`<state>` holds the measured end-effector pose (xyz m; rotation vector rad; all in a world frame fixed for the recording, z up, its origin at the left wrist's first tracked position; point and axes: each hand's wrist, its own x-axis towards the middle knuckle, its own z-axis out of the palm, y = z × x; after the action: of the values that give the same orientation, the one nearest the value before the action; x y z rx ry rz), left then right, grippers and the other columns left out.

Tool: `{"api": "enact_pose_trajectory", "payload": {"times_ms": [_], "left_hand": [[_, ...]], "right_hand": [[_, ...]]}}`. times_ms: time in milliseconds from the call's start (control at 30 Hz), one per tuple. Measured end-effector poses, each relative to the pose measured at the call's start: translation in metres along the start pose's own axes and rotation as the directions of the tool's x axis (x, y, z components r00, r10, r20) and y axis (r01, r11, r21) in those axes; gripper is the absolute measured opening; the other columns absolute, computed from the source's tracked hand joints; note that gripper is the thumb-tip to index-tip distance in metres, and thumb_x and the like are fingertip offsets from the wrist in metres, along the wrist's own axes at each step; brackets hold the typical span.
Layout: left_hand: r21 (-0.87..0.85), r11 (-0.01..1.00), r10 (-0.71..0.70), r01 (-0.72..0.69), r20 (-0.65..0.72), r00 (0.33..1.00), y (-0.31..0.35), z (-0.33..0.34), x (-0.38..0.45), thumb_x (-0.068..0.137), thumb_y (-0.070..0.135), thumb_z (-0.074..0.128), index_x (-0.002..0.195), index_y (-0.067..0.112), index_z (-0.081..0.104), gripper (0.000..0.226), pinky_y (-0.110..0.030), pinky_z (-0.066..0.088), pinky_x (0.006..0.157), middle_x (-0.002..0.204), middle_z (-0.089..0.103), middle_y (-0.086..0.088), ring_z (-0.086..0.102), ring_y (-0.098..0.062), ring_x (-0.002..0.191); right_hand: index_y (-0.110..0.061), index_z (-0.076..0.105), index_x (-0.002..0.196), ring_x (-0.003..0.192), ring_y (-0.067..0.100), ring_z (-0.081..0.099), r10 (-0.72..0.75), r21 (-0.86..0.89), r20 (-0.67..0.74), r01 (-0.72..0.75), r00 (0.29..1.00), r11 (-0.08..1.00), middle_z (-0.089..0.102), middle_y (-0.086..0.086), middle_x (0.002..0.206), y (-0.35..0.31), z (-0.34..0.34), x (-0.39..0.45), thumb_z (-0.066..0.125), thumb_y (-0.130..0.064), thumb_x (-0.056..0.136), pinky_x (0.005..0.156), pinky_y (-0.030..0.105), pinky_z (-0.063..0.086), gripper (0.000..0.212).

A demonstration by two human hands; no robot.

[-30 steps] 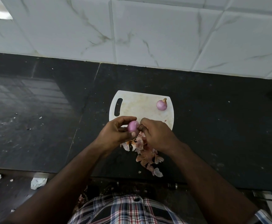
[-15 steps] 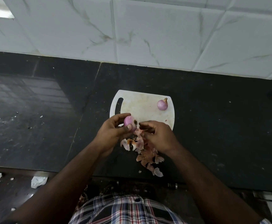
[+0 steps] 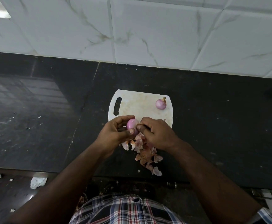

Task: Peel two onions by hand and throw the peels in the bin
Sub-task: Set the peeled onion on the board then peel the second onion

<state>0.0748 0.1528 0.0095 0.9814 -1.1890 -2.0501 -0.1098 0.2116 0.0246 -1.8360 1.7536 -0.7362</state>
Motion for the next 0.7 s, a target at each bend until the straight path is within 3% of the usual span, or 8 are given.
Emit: {"api": "enact_pose_trajectory", "payload": {"times_ms": [100, 167, 267, 400, 467, 567, 633, 700], "left_hand": [[0.17, 0.983, 0.094, -0.073, -0.12, 0.988, -0.004, 0.001, 0.005, 0.083, -0.003, 0.075, 0.126, 0.013, 0.064, 0.048, -0.045, 0.06, 0.088, 0.122, 0.069, -0.013, 0.071, -0.031, 0.105], [0.132, 0.99, 0.074, -0.055, -0.144, 0.987, -0.003, -0.003, 0.007, 0.085, -0.003, 0.072, 0.128, 0.012, 0.063, 0.046, -0.046, 0.059, 0.088, 0.127, 0.066, -0.014, 0.07, -0.031, 0.108], [-0.036, 0.999, -0.002, -0.002, -0.124, 0.992, 0.001, -0.009, 0.006, 0.09, -0.007, 0.062, 0.129, 0.008, 0.061, 0.042, -0.038, 0.06, 0.084, 0.13, 0.063, -0.016, 0.07, -0.031, 0.109], [-0.152, 0.987, -0.056, 0.045, -0.071, 0.996, 0.002, -0.011, 0.006, 0.094, -0.008, 0.055, 0.131, 0.006, 0.058, 0.04, -0.037, 0.06, 0.088, 0.132, 0.061, -0.02, 0.068, -0.033, 0.113], [-0.142, 0.988, -0.069, 0.061, -0.049, 0.996, 0.004, -0.01, 0.005, 0.094, -0.009, 0.055, 0.13, 0.007, 0.059, 0.04, -0.035, 0.06, 0.086, 0.132, 0.061, -0.021, 0.069, -0.032, 0.111], [-0.112, 0.991, -0.079, 0.077, -0.016, 0.997, 0.004, -0.009, 0.005, 0.093, -0.007, 0.056, 0.13, 0.009, 0.061, 0.041, -0.036, 0.059, 0.089, 0.131, 0.062, -0.021, 0.07, -0.031, 0.108], [-0.095, 0.992, -0.08, 0.081, 0.009, 0.997, 0.005, -0.01, 0.004, 0.093, -0.006, 0.056, 0.129, 0.011, 0.062, 0.041, -0.037, 0.059, 0.09, 0.131, 0.061, -0.021, 0.069, -0.033, 0.11], [-0.083, 0.993, -0.078, 0.08, 0.027, 0.997, 0.006, -0.011, 0.003, 0.093, -0.007, 0.056, 0.127, 0.012, 0.063, 0.04, -0.036, 0.06, 0.087, 0.131, 0.061, -0.021, 0.069, -0.033, 0.109]], "right_hand": [[-0.014, 0.055, 0.078, 0.056, 0.014, 0.053, -0.011, 0.051, -0.061, 0.014, 0.998, 0.999, 0.058, -0.002, 0.062, -0.008, 0.008, -0.003, 0.056, -0.024, 0.097, 0.052, 0.033, 0.039, 0.022], [-0.013, 0.061, 0.082, 0.059, 0.015, 0.059, 0.015, 0.117, -0.085, -0.005, 0.996, 0.993, 0.064, 0.0, 0.065, -0.012, 0.013, -0.004, 0.056, -0.028, 0.097, 0.054, 0.034, 0.045, 0.022], [-0.022, 0.075, 0.095, 0.08, 0.007, 0.069, 0.111, 0.165, -0.021, -0.106, 0.994, 0.981, 0.076, -0.005, 0.086, -0.002, 0.013, -0.005, 0.062, -0.026, 0.095, 0.075, 0.034, 0.055, 0.014], [-0.022, 0.074, 0.116, 0.107, -0.002, 0.062, 0.18, 0.116, 0.037, -0.183, 0.983, 0.976, 0.073, -0.007, 0.117, 0.005, 0.007, -0.007, 0.067, -0.012, 0.09, 0.098, 0.02, 0.048, 0.029], [-0.025, 0.072, 0.118, 0.106, 0.005, 0.064, 0.209, 0.094, -0.006, -0.208, 0.978, 0.974, 0.073, -0.008, 0.115, -0.002, 0.003, -0.003, 0.065, -0.028, 0.093, 0.094, 0.026, 0.051, 0.026], [-0.023, 0.067, 0.096, 0.08, 0.015, 0.064, 0.173, -0.141, 0.019, -0.169, 0.985, 0.976, 0.07, -0.006, 0.087, -0.01, 0.002, 0.008, 0.053, -0.048, 0.097, 0.071, 0.037, 0.052, 0.028], [-0.019, 0.058, 0.087, 0.072, 0.019, 0.058, 0.131, -0.205, 0.091, -0.111, 0.987, 0.973, 0.062, -0.002, 0.077, -0.012, 0.004, 0.011, 0.047, -0.042, 0.1, 0.066, 0.043, 0.05, 0.029], [-0.014, 0.054, 0.082, 0.069, 0.02, 0.054, 0.064, -0.106, 0.129, -0.05, 0.99, 0.993, 0.057, 0.0, 0.073, -0.01, 0.004, 0.011, 0.048, -0.03, 0.101, 0.064, 0.045, 0.047, 0.026]]}}
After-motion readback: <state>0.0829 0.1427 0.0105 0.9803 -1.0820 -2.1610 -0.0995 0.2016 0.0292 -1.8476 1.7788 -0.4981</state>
